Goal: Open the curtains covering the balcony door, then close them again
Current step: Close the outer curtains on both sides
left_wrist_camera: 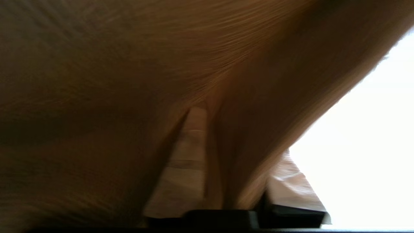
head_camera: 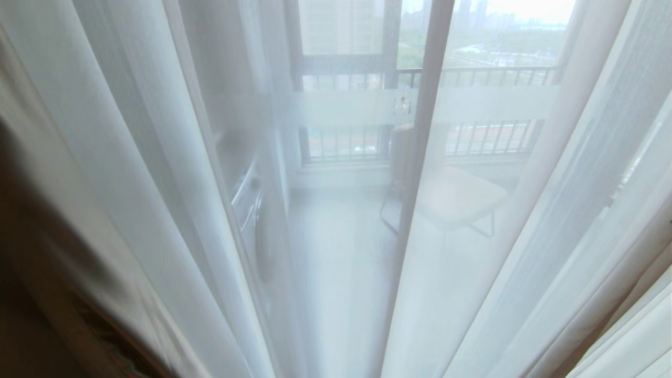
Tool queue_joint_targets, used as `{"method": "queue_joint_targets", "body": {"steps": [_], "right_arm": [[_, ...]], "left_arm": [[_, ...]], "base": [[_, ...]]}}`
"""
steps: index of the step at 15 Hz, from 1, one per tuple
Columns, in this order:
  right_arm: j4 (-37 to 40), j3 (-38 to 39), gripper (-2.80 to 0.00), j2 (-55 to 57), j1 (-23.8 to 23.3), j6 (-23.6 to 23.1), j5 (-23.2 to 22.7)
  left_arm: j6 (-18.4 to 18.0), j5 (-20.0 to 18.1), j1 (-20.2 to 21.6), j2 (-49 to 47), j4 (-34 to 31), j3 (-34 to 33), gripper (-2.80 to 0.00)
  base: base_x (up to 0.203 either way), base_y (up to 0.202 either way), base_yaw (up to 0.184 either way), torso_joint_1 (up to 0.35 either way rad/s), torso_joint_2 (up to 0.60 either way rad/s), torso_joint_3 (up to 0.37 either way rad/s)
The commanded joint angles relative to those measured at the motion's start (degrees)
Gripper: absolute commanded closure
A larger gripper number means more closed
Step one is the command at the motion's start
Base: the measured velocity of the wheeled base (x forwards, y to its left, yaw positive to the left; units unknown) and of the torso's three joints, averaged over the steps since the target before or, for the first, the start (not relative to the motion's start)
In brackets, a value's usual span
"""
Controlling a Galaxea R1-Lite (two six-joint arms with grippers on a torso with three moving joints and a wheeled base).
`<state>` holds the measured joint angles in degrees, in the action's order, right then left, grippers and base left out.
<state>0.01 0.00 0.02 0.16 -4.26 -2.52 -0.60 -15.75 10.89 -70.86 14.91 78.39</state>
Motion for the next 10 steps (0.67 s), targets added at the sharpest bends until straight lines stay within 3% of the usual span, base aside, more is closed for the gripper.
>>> {"method": "queue_joint_targets", "body": {"steps": [1,4,10], "right_arm": [[-0.01,0.0,0.0,-0.02,0.02,-0.05,-0.03],[-0.01,0.0,0.0,-0.02,0.02,-0.05,-0.03],[-0.01,0.0,0.0,-0.02,0.02,-0.05,-0.03]], "left_arm": [[-0.02,-0.16,-0.08,0.4,-0.15,-0.25,-2.8],[0.12,-0.1,0.0,2.99,-0.55,-2.24,-2.8],[2.73,-0.51,-0.6,16.14,-0.61,-13.55,-2.8]], "base": [[0.0,0.0,0.0,0.0,0.0,0.0],[0.0,0.0,0.0,0.0,0.0,0.0],[0.0,0.0,0.0,0.0,0.0,0.0]]}}
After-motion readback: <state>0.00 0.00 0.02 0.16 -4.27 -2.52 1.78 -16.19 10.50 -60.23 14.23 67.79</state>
